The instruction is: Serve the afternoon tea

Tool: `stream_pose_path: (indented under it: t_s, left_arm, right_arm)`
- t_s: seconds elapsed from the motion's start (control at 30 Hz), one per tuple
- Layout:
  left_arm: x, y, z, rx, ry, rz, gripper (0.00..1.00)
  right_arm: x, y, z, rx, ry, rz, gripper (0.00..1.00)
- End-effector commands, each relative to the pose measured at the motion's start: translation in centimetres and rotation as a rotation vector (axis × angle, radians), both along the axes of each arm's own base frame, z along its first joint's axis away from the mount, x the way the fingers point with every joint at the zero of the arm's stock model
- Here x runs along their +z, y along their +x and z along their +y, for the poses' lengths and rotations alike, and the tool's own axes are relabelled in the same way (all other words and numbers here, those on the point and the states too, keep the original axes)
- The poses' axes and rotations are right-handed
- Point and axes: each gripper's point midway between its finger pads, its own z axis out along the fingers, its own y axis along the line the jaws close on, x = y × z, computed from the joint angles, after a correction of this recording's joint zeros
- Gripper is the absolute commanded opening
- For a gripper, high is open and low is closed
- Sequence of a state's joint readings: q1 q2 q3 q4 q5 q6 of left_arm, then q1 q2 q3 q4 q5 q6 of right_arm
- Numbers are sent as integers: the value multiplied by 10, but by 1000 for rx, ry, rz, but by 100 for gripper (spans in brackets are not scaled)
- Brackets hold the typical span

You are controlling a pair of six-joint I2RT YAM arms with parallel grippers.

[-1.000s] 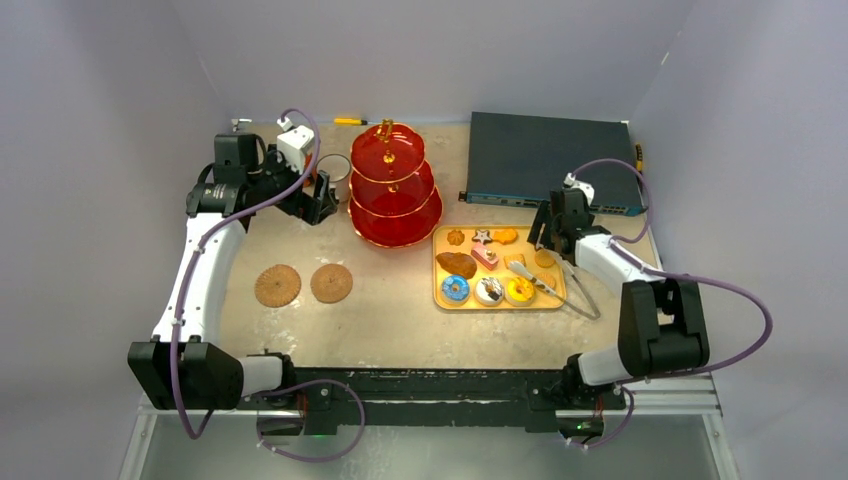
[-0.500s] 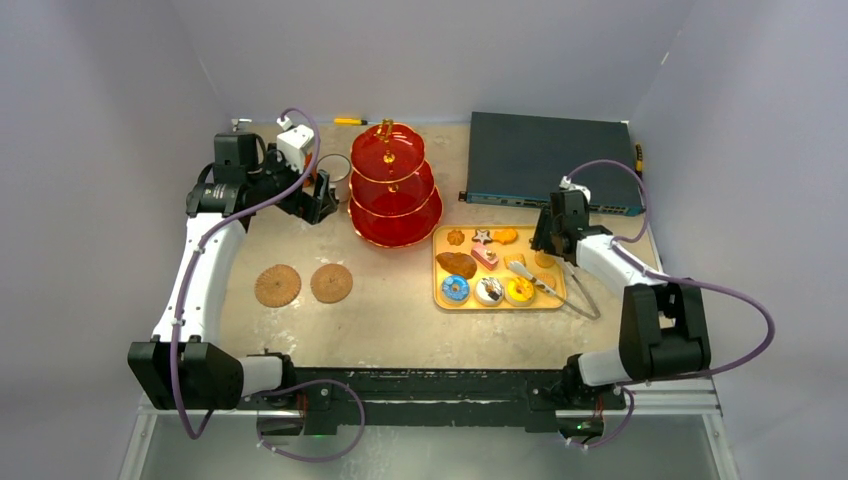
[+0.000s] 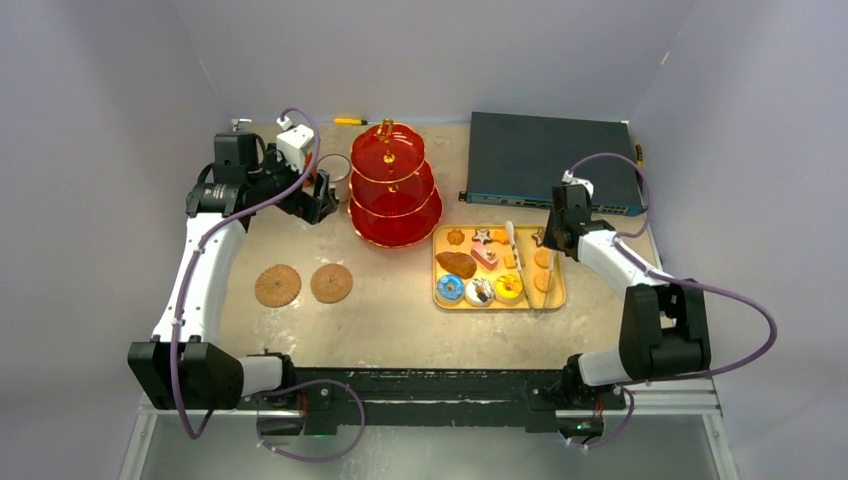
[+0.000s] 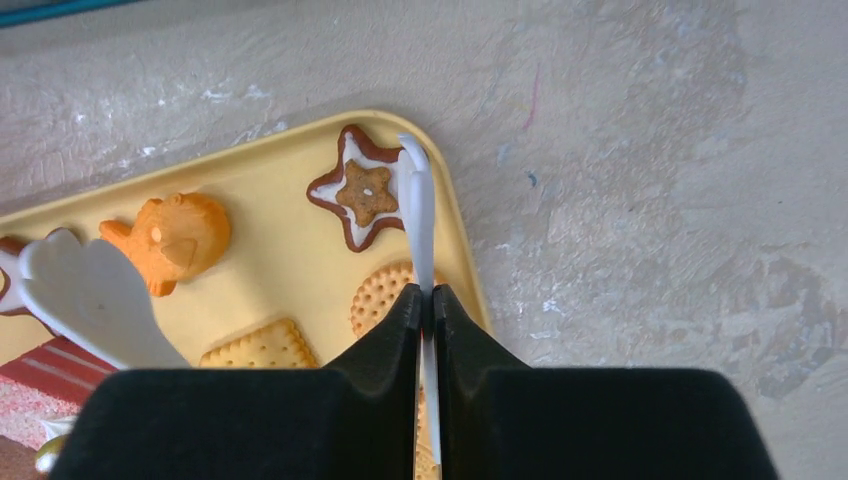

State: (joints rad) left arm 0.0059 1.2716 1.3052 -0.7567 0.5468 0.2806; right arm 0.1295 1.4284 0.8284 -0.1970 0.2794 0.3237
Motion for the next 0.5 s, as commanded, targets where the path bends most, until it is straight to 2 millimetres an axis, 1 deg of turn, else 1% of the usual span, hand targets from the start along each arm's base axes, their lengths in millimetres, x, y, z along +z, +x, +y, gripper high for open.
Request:
stream_pose_path:
  t_s: [0.0, 0.07, 0.13, 0.27, 0.3, 0.4, 0.47]
  left_arm:
    - [22, 3, -1, -10, 3, -72, 99]
    - [22, 1, -2, -17, 0, -71, 99]
    - [24, -2, -4, -31, -7, -73, 99]
    - [28, -11, -9, -85, -9, -104, 99]
    - [29, -17, -18, -128, -13, -110, 99]
    - [41, -36, -32, -252, -12, -156, 99]
    - [53, -50, -39, -342, 4, -203, 99]
  right_arm:
    - [31, 12, -10, -33, -44, -83, 6]
    - [38, 13, -9, -27, -43, -96, 3]
    - [51, 15, -7, -17, -31, -123, 1]
    - [86, 17, 0, 11, -15, -191, 0]
    - [96, 17, 4, 23, -8, -213, 0]
    - [130, 17, 20, 87, 33, -282, 0]
    - [146, 17, 41, 162, 61, -296, 0]
